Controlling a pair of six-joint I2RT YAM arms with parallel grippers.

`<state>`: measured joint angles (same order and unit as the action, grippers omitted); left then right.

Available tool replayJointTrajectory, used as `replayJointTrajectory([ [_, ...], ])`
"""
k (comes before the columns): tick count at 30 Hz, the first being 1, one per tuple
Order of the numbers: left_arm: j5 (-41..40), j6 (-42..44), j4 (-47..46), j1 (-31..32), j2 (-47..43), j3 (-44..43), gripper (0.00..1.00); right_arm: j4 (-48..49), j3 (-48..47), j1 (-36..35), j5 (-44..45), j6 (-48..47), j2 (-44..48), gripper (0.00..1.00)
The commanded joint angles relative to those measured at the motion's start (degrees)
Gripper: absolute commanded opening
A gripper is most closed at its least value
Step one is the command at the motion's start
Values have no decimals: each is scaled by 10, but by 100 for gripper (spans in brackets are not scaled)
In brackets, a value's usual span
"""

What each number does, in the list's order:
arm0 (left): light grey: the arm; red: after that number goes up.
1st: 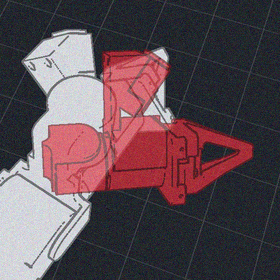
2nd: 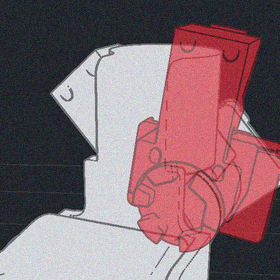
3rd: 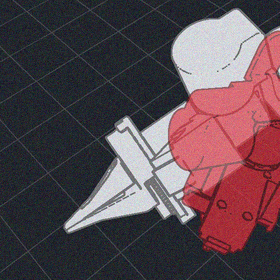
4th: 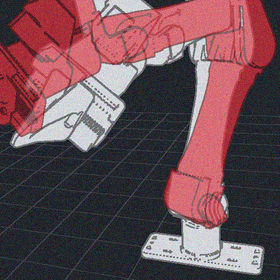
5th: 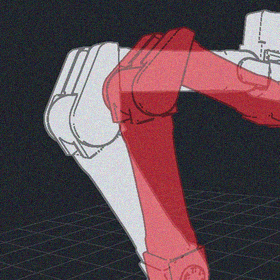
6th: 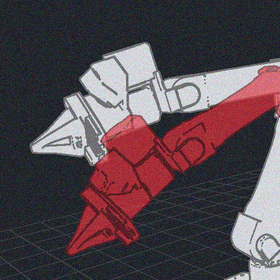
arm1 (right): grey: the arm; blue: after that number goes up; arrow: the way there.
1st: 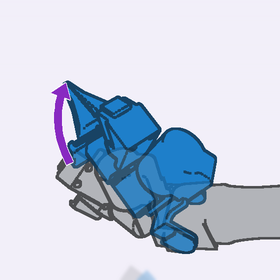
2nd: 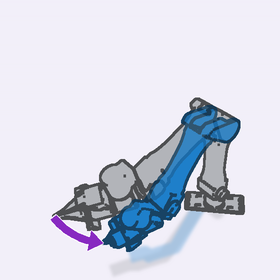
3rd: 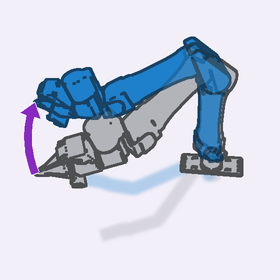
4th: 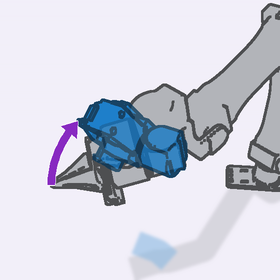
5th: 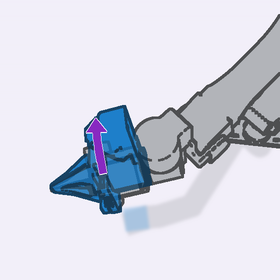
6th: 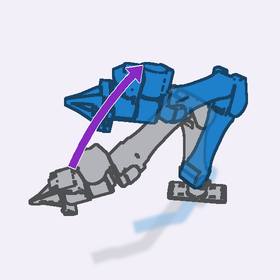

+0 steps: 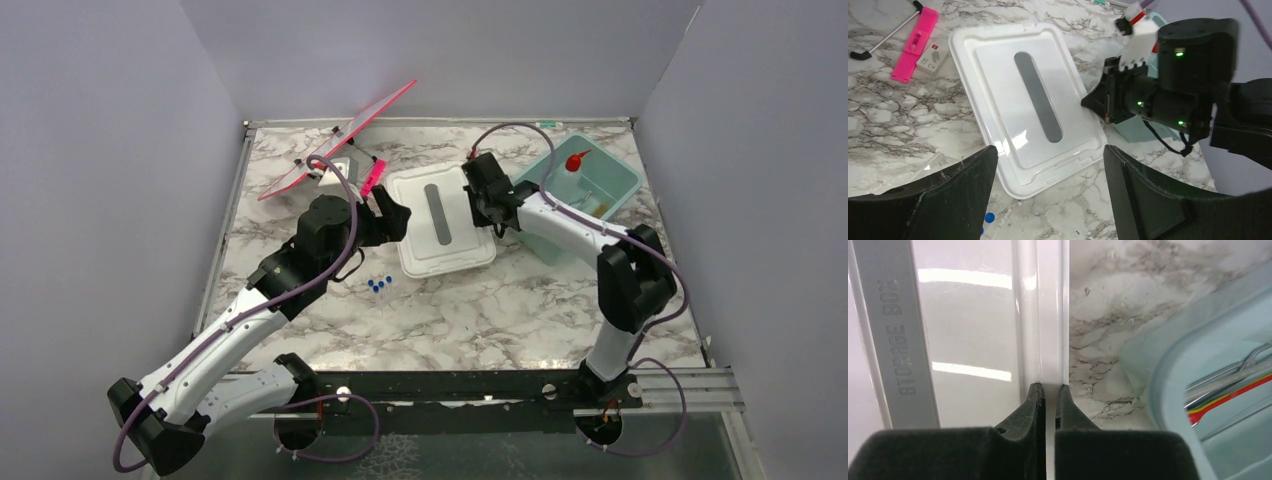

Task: Organize the chemistry lab equipment

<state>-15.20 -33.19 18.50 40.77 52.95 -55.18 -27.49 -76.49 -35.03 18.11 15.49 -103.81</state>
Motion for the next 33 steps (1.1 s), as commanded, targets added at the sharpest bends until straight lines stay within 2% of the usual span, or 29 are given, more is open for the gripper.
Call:
replayJointTrajectory([
  [1, -16, -35, -13, -1, -6, 8, 80, 54, -5, 1, -8, -14, 79, 1],
  [10, -21, -24, -23, 0, -19, -10, 80, 56, -14, 1, 10, 1, 165, 1],
  [20, 23, 29, -37, 0, -12, -54, 81, -22, -101, 9, 173, 10, 197, 1],
  [26, 60, 57, -43, 0, -3, -73, 81, -74, -121, 120, 189, 41, 226, 1],
  [30, 61, 63, -45, 0, 0, -73, 81, -134, -106, 197, 208, 121, 242, 0],
  [33, 60, 68, -50, 0, 1, -68, 81, -174, -81, 249, 187, 185, 247, 1],
])
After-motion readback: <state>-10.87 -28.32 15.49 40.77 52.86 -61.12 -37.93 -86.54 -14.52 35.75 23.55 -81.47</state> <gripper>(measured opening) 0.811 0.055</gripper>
